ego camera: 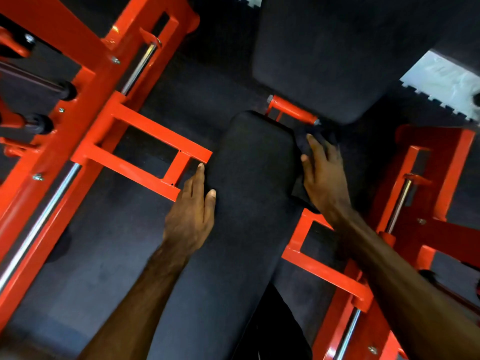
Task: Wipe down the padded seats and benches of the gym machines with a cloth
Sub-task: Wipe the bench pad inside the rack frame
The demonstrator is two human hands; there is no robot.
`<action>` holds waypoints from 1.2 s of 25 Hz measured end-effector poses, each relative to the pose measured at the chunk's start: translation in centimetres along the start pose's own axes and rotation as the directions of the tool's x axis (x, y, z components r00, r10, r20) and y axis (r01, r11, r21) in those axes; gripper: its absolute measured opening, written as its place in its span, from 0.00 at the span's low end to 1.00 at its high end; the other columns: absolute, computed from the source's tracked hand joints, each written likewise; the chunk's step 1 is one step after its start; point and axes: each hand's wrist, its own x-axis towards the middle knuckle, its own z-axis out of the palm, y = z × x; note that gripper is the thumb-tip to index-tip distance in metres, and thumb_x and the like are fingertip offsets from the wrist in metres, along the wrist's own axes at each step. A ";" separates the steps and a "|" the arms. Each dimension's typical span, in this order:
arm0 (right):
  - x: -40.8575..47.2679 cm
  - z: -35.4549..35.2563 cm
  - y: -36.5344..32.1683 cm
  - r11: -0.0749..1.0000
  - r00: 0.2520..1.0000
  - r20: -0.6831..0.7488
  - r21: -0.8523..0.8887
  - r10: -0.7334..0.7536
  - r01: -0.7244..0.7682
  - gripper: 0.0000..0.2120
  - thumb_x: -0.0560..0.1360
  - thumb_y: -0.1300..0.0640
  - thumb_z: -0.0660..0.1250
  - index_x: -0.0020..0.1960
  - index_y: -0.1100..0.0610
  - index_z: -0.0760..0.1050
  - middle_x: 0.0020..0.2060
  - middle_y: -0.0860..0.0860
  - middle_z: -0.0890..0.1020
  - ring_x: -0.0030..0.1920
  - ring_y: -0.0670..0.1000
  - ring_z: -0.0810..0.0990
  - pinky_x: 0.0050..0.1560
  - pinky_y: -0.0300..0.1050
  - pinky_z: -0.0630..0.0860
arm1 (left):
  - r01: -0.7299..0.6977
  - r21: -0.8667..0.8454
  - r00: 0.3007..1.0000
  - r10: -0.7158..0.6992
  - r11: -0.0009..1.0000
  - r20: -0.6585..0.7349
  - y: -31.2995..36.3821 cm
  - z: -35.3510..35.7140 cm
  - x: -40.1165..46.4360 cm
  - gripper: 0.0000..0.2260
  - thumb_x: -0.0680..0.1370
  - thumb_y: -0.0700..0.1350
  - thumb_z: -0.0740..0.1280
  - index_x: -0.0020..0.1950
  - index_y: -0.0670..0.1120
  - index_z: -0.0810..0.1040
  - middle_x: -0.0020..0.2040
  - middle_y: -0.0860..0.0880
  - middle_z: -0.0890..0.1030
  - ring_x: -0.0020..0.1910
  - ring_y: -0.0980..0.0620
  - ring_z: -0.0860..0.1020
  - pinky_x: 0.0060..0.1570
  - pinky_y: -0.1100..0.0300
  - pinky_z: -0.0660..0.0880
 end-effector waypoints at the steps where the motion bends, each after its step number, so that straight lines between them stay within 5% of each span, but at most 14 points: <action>1: 1.8 0.2 -0.5 0.994 0.997 0.030 -0.085 -0.073 0.075 0.27 0.86 0.45 0.52 0.81 0.54 0.65 0.79 0.58 0.68 0.78 0.66 0.65 0.78 0.64 0.63 | 0.005 0.001 1.000 -0.005 1.000 -0.001 -0.1 0.0 0.0 0.29 0.87 0.55 0.52 0.86 0.46 0.55 0.81 0.45 0.65 0.78 0.45 0.67 0.77 0.51 0.65; 10: 5.2 2.2 -6.3 0.862 0.895 0.219 -0.259 -0.388 0.437 0.27 0.86 0.43 0.53 0.83 0.48 0.61 0.82 0.58 0.63 0.79 0.69 0.63 0.79 0.64 0.61 | 0.083 -0.022 0.996 -0.082 0.996 0.047 0.1 0.0 -0.2 0.29 0.86 0.61 0.50 0.87 0.53 0.51 0.84 0.50 0.62 0.80 0.47 0.66 0.79 0.47 0.65; 14: 9.3 2.9 -11.0 0.867 0.924 0.240 -0.338 -0.297 0.366 0.25 0.86 0.43 0.53 0.80 0.50 0.67 0.77 0.59 0.70 0.76 0.70 0.66 0.74 0.67 0.66 | 0.153 0.023 0.988 -0.153 0.988 0.007 -0.1 0.1 -2.3 0.30 0.86 0.63 0.48 0.86 0.53 0.52 0.81 0.49 0.66 0.76 0.43 0.71 0.71 0.40 0.73; 16: 9.4 3.0 -12.7 0.816 0.866 0.346 -0.333 -0.360 0.472 0.23 0.85 0.44 0.52 0.75 0.51 0.72 0.72 0.58 0.73 0.75 0.70 0.66 0.71 0.68 0.69 | 0.222 0.069 0.975 -0.220 0.973 -0.027 0.7 -0.2 -4.3 0.30 0.86 0.63 0.48 0.86 0.52 0.54 0.79 0.47 0.69 0.72 0.41 0.74 0.66 0.38 0.76; 19: 12.3 1.4 -11.2 0.638 0.669 0.536 -0.281 -0.516 0.717 0.26 0.85 0.40 0.47 0.71 0.52 0.74 0.69 0.57 0.76 0.70 0.68 0.71 0.66 0.66 0.73 | 0.288 0.162 0.957 -0.278 0.944 -0.084 1.5 -0.8 -6.7 0.29 0.86 0.62 0.50 0.85 0.51 0.59 0.73 0.47 0.74 0.64 0.40 0.79 0.56 0.41 0.79; 21: 15.5 0.4 -12.6 0.651 0.666 0.611 -0.303 -0.428 0.696 0.27 0.87 0.39 0.45 0.68 0.54 0.75 0.66 0.58 0.77 0.66 0.67 0.74 0.66 0.64 0.72 | 0.336 0.192 0.941 -0.321 0.922 -0.108 1.3 -1.1 -7.7 0.29 0.85 0.62 0.50 0.84 0.50 0.62 0.70 0.47 0.76 0.60 0.40 0.80 0.54 0.42 0.79; 23: 15.6 0.9 -15.4 0.599 0.651 0.678 -0.377 -0.342 0.706 0.19 0.88 0.46 0.53 0.66 0.56 0.77 0.66 0.59 0.78 0.67 0.64 0.74 0.69 0.61 0.67 | 0.368 0.188 0.929 -0.352 0.911 -0.112 0.7 -1.1 -8.8 0.29 0.85 0.61 0.50 0.83 0.50 0.63 0.68 0.47 0.77 0.58 0.40 0.81 0.55 0.43 0.78; 25: 13.3 2.4 -17.3 0.494 0.534 0.724 -0.304 -0.436 0.815 0.16 0.86 0.48 0.58 0.67 0.52 0.78 0.68 0.54 0.78 0.68 0.62 0.74 0.69 0.60 0.66 | 0.386 0.190 0.921 -0.365 0.903 -0.138 0.6 -1.1 -9.8 0.28 0.85 0.61 0.51 0.82 0.50 0.66 0.66 0.46 0.79 0.57 0.39 0.82 0.56 0.42 0.78; 27: 12.3 2.3 -18.0 0.498 0.427 0.775 -0.170 -0.465 0.850 0.17 0.85 0.44 0.59 0.68 0.48 0.77 0.69 0.51 0.77 0.68 0.63 0.74 0.69 0.61 0.68 | 0.419 0.172 0.905 -0.393 0.892 -0.164 0.5 -1.3 -10.3 0.27 0.85 0.61 0.52 0.81 0.50 0.68 0.65 0.47 0.80 0.57 0.39 0.82 0.56 0.42 0.78; 29: 13.5 1.7 -18.4 0.526 0.413 0.821 -0.167 -0.394 0.834 0.20 0.84 0.39 0.56 0.67 0.46 0.77 0.69 0.51 0.78 0.67 0.64 0.76 0.69 0.61 0.70 | 0.451 0.137 0.889 -0.431 0.882 -0.156 0.1 -1.5 -11.1 0.27 0.85 0.62 0.52 0.80 0.51 0.68 0.66 0.48 0.80 0.60 0.41 0.81 0.58 0.42 0.76; 30: 14.5 1.7 -18.7 0.552 0.480 0.804 -0.237 -0.350 0.799 0.24 0.82 0.35 0.53 0.65 0.46 0.78 0.68 0.53 0.79 0.66 0.64 0.78 0.69 0.61 0.72 | 0.466 0.125 0.882 -0.448 0.876 -0.147 -0.3 -1.6 -11.7 0.28 0.85 0.63 0.51 0.80 0.52 0.68 0.68 0.48 0.79 0.62 0.41 0.80 0.60 0.42 0.76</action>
